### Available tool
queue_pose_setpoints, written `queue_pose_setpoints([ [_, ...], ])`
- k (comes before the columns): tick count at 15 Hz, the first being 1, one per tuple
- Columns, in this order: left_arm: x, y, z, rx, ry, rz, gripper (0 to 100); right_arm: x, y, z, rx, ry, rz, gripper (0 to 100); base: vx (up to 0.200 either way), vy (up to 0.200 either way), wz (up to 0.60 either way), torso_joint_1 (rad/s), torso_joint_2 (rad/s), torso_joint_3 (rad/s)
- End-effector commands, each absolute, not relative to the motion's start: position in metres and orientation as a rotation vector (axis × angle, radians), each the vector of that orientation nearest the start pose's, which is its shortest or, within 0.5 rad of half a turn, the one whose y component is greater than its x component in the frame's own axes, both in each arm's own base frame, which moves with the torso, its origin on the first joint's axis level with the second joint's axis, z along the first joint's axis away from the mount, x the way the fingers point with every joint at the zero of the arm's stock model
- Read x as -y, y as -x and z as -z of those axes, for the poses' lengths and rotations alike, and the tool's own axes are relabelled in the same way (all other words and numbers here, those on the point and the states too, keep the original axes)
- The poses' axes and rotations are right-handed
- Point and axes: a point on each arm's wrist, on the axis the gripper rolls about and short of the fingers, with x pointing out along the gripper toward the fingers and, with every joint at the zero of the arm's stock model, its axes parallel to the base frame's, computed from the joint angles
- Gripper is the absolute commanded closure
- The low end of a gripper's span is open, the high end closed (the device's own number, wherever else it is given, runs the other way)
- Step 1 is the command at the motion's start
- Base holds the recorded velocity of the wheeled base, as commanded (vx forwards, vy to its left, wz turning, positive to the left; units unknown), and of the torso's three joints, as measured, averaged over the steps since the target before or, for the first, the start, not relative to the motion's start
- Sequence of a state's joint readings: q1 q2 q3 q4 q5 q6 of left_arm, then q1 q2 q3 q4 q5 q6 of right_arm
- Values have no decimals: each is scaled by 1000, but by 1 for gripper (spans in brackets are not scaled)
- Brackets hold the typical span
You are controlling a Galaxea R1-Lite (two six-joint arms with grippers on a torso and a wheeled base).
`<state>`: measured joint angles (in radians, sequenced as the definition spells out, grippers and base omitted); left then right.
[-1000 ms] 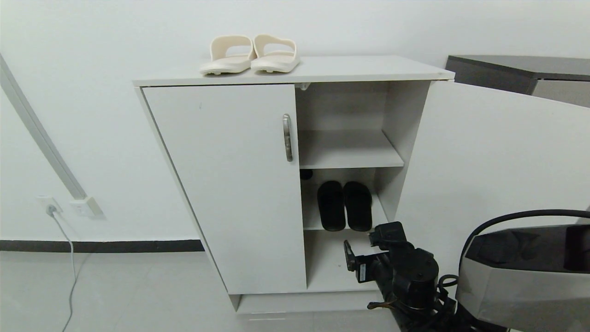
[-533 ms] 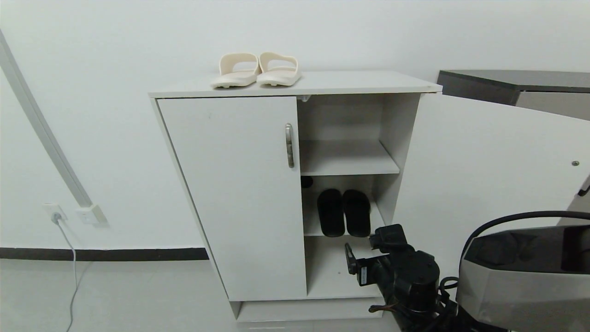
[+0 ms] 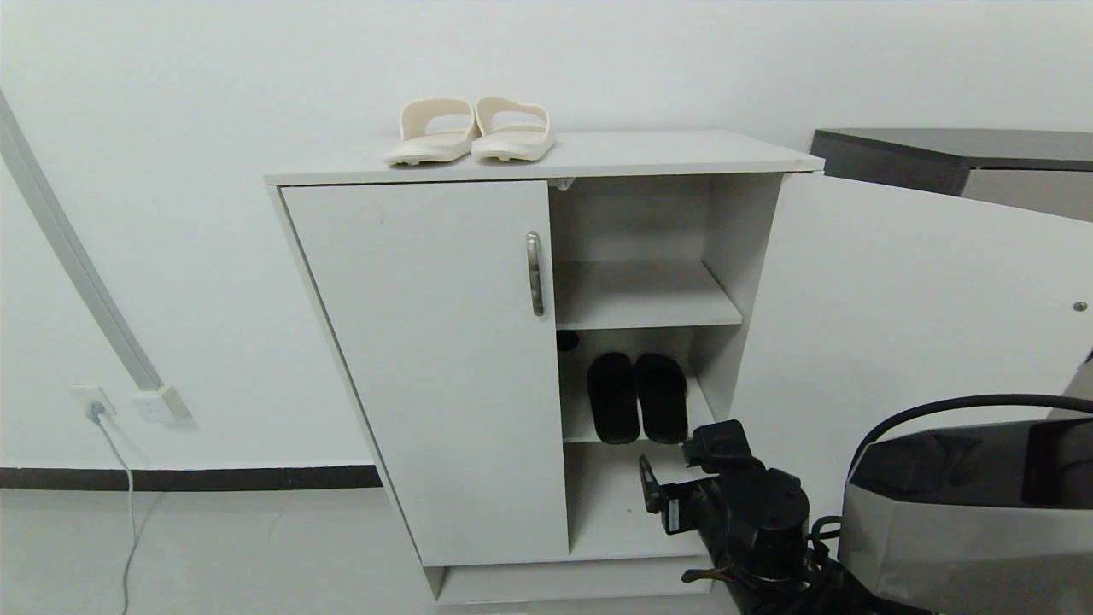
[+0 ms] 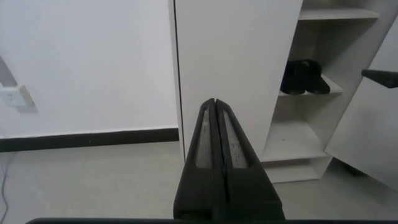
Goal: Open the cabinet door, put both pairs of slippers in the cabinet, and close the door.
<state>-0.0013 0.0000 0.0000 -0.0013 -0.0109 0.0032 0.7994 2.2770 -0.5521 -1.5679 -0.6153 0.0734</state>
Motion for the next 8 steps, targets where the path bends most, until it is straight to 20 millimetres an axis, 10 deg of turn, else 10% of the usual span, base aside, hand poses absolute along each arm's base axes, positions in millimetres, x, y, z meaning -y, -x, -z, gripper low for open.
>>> queue_pose_setpoints([
  [1, 0, 23, -76, 2, -3, 14, 100, -235, -246, -28, -126, 29, -182, 0, 0, 200, 0, 17, 7, -2],
  [8, 0, 23, -76, 2, -3, 14, 100, -234, -244, -28, -130, 31, -183, 0, 0, 200, 0, 3, 4, 7],
])
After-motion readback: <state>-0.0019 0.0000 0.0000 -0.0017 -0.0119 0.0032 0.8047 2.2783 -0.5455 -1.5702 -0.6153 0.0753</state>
